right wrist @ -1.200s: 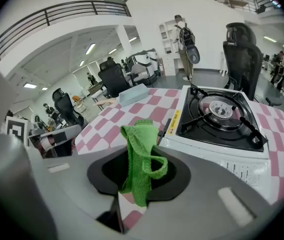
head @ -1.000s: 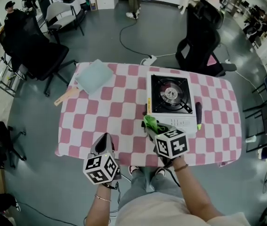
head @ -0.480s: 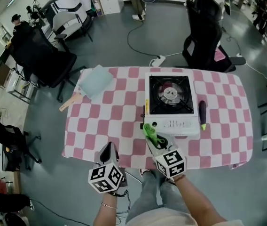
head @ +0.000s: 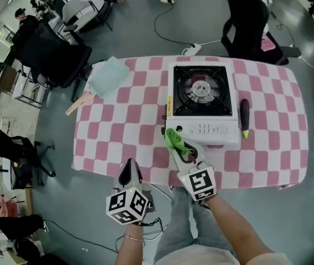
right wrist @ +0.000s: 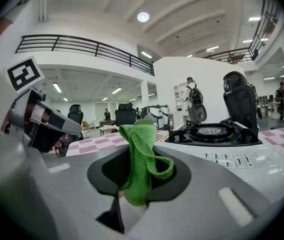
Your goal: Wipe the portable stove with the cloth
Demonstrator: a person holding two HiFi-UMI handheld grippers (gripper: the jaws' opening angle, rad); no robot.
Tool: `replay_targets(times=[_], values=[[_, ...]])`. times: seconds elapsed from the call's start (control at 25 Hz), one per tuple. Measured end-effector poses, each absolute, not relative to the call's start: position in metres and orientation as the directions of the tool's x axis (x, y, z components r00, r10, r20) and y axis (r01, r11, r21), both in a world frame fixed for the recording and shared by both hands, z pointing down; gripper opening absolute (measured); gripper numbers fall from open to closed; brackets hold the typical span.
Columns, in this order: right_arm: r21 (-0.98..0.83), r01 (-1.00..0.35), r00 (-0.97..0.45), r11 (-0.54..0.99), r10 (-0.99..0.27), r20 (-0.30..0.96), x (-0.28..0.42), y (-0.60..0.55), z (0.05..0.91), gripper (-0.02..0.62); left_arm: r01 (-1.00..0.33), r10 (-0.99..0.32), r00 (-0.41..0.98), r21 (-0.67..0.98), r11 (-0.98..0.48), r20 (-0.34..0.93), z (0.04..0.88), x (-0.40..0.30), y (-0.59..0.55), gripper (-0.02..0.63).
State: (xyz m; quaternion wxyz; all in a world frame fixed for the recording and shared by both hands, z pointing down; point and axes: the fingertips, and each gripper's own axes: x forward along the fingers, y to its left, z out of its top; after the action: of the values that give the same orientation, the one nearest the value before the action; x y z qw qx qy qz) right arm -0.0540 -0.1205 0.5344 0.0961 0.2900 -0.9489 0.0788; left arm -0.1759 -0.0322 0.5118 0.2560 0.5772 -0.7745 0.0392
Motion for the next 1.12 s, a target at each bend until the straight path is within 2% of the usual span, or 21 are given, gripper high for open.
replay_targets(times=[0.56, 1.12], values=[[-0.058, -0.586, -0.797, 0.808, -0.562, 0.221, -0.037, -0.121, 0.536, 0.087, -0.904, -0.867, -0.237, 0.227, 0.362, 0.438, 0.505, -0.16, -0.033, 0.0], [-0.04, -0.633, -0.757, 0.773, -0.608, 0.24, -0.001, -0.123, 0.544, 0.087, -0.916, -0.87, -0.209, 0.223, 0.334, 0.446, 0.507, -0.142, -0.031, 0.0]])
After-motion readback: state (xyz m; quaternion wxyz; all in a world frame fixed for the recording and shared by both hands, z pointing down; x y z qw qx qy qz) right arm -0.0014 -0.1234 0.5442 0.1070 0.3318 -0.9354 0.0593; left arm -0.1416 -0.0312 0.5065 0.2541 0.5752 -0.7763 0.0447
